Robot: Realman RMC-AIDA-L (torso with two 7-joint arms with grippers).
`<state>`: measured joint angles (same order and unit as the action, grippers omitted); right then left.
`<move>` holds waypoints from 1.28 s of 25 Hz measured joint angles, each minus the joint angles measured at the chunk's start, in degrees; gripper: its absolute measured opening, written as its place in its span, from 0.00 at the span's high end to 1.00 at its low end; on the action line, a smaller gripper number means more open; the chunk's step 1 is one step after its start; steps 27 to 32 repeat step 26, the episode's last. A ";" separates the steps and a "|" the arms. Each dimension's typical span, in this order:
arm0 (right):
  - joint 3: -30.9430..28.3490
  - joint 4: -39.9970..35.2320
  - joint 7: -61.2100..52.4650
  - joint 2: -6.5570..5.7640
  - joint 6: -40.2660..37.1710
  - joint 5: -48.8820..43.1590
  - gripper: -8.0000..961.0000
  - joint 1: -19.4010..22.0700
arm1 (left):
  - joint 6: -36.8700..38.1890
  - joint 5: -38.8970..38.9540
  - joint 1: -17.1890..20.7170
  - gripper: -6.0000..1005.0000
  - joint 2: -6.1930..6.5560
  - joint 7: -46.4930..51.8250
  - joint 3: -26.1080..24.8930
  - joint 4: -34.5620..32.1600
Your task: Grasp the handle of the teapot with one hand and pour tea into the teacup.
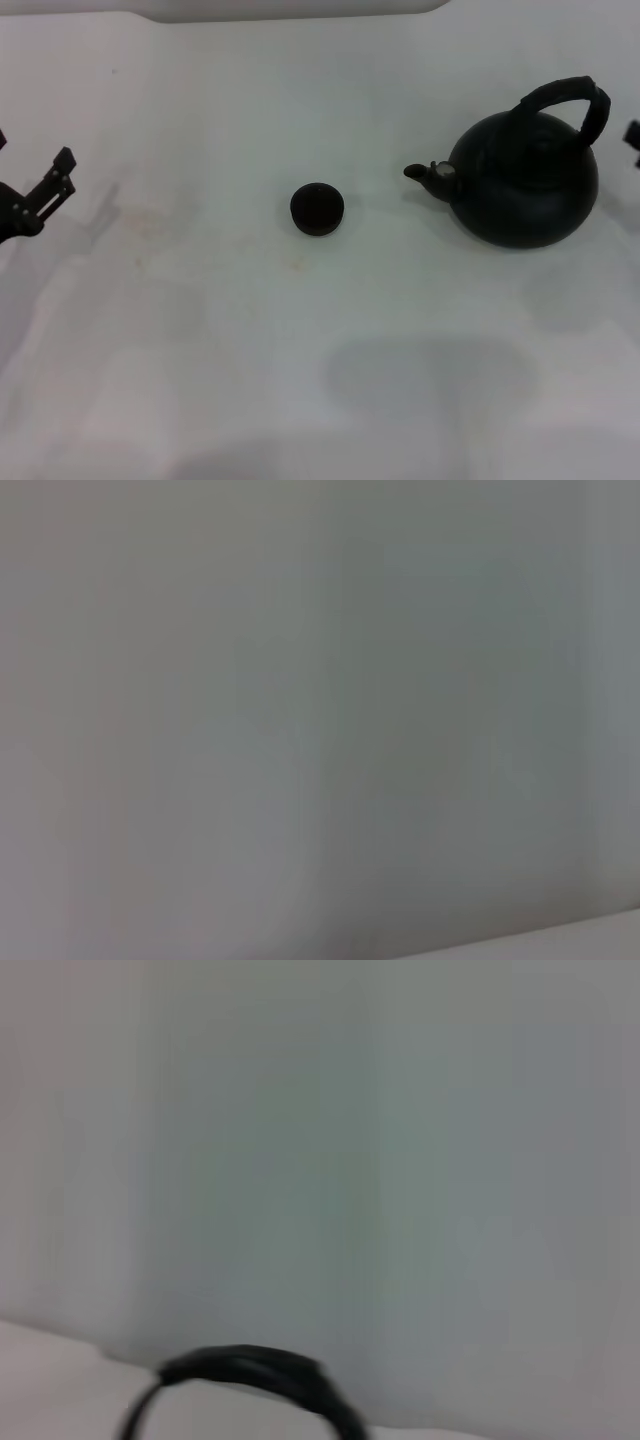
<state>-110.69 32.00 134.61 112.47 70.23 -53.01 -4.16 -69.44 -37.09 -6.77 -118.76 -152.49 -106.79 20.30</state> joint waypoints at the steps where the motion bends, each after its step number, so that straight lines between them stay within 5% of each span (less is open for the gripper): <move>1: -1.16 -0.56 0.22 0.00 0.03 0.01 0.10 0.09 | 0.18 0.01 -0.06 0.14 -0.01 -0.02 -0.41 -0.01; 6: -8.55 -4.41 3.31 0.59 0.13 0.37 0.10 0.11 | 0.37 0.28 -0.39 0.14 -0.10 -0.49 -2.45 0.00; 7: -16.32 -7.48 6.49 1.69 0.30 0.56 0.10 -0.26 | 0.37 0.39 -0.43 0.14 -0.10 -0.51 -2.96 -0.03; 11: -24.03 -9.87 8.73 2.55 0.45 0.63 0.10 -0.61 | -0.10 0.72 -0.69 0.14 -0.08 -0.53 -6.00 -0.35; 32: -26.09 -11.99 11.60 2.32 -1.05 6.52 0.11 -0.48 | -1.22 5.11 -4.01 0.14 -0.35 -0.15 -7.07 -0.93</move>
